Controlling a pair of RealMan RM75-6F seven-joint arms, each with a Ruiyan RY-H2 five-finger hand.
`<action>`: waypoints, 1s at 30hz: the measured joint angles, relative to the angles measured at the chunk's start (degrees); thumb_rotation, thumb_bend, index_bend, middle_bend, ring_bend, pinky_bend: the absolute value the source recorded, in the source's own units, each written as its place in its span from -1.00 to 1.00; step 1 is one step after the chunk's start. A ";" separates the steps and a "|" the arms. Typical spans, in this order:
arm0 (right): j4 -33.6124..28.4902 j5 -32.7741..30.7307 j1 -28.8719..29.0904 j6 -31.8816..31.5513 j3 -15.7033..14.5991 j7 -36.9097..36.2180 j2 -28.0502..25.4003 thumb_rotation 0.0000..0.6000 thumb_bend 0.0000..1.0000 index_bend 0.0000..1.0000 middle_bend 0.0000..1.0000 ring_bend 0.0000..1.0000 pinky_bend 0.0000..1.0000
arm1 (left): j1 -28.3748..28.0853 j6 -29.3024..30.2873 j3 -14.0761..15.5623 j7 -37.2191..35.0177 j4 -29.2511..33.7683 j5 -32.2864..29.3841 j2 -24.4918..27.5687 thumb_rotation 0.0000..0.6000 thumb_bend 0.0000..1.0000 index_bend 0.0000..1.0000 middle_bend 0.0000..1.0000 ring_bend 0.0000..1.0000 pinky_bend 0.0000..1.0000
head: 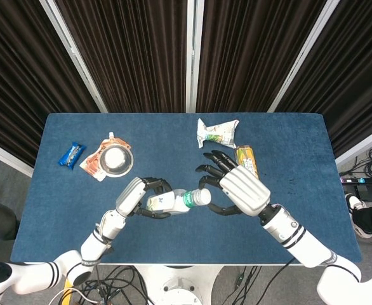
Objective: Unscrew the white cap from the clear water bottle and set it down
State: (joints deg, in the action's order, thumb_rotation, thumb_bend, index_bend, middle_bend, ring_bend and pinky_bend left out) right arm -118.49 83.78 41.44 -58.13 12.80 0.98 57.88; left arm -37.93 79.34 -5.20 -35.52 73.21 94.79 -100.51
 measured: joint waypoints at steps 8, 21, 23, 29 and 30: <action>0.57 0.08 0.12 -0.54 0.10 1.23 0.91 1.00 -0.47 0.07 -0.49 -1.00 -1.00 | -0.12 -0.13 -0.09 -0.26 0.19 0.01 0.17 1.00 -0.38 0.38 0.28 0.13 0.13; 1.53 0.45 -0.26 -2.85 0.54 2.29 2.68 1.00 -0.23 0.27 -0.38 -1.00 -1.00 | 0.20 -0.28 -0.01 -0.87 0.04 -0.45 0.50 1.00 -0.38 0.38 0.28 0.13 0.13; 1.43 0.60 -0.47 -3.16 0.55 1.99 2.48 1.00 -0.23 0.27 -0.38 -1.00 -1.00 | 0.26 -0.25 -0.04 -0.99 -0.06 -0.53 0.53 1.00 -0.38 0.38 0.28 0.13 0.13; 1.06 0.82 -0.97 -3.42 0.53 0.54 1.41 1.00 -0.23 0.27 -0.39 -1.00 -1.00 | 0.25 -0.31 0.01 -0.63 -0.22 -0.40 0.87 1.00 -0.38 0.38 0.28 0.13 0.13; 0.97 0.81 -1.13 -3.51 0.55 0.07 0.99 1.00 -0.23 0.27 -0.39 -1.00 -1.00 | 0.30 -0.39 0.08 -0.25 -0.41 -0.42 1.03 1.00 -0.38 0.38 0.27 0.13 0.13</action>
State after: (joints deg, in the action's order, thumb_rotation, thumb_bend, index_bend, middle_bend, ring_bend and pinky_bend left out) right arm -117.53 84.58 40.30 -61.64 13.35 1.05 58.87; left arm -37.64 78.95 -5.12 -35.76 72.81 94.37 -99.47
